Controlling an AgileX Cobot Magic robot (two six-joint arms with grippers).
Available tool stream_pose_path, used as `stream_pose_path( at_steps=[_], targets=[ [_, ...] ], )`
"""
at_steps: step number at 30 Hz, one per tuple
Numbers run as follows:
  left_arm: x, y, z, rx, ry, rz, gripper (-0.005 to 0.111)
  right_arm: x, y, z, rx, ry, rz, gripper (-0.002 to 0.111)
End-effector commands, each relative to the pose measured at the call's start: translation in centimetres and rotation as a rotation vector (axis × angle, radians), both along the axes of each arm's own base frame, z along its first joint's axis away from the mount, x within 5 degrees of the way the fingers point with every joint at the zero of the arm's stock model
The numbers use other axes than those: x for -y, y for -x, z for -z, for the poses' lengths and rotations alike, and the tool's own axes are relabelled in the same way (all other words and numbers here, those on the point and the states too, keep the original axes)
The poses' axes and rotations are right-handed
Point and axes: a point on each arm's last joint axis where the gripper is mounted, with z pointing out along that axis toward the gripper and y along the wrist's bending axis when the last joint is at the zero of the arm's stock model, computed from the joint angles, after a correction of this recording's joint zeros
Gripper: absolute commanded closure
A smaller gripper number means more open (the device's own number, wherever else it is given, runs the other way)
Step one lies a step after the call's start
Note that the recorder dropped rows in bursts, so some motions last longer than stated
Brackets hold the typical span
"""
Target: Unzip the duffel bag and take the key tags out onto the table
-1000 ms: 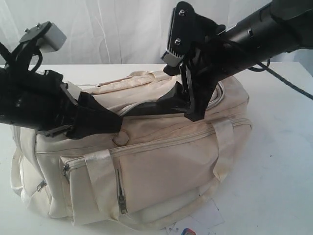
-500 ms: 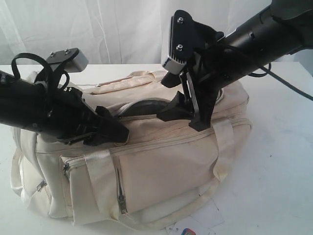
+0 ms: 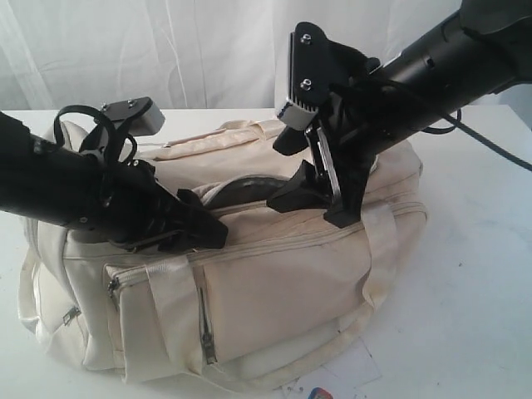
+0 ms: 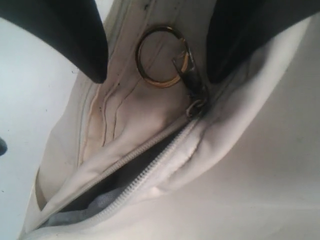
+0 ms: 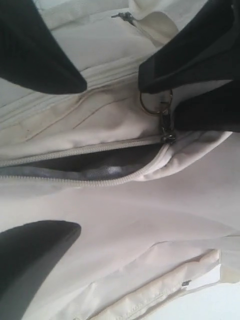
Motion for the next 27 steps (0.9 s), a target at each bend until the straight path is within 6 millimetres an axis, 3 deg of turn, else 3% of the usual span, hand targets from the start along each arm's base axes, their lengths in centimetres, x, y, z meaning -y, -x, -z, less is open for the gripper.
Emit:
stream_pose_path(
  at_steps=[1,10,15,20,27],
  targets=[
    [0.6,0.2,0.2,0.007,0.01,-0.002,0.045,-0.2,-0.2,0.7,-0.011,0.007,-0.004,0.042],
    [0.8,0.3,0.2,0.017,0.01,-0.005,0.045,-0.8,-1.5,3.0,-0.046,0.041,0.017,0.048],
    [0.8,0.3,0.2,0.018,0.01,-0.005,0.045,-1.0,-1.9,4.0,-0.068,0.055,0.018,0.068],
    [0.8,0.3,0.2,0.008,0.011,0.0,0.045,-1.0,-1.9,3.9,-0.097,0.045,0.051,0.105],
    [1.0,0.5,0.1,-0.033,0.048,-0.012,0.045,-0.9,-1.2,2.2,-0.101,-0.018,0.081,0.108]
  ],
)
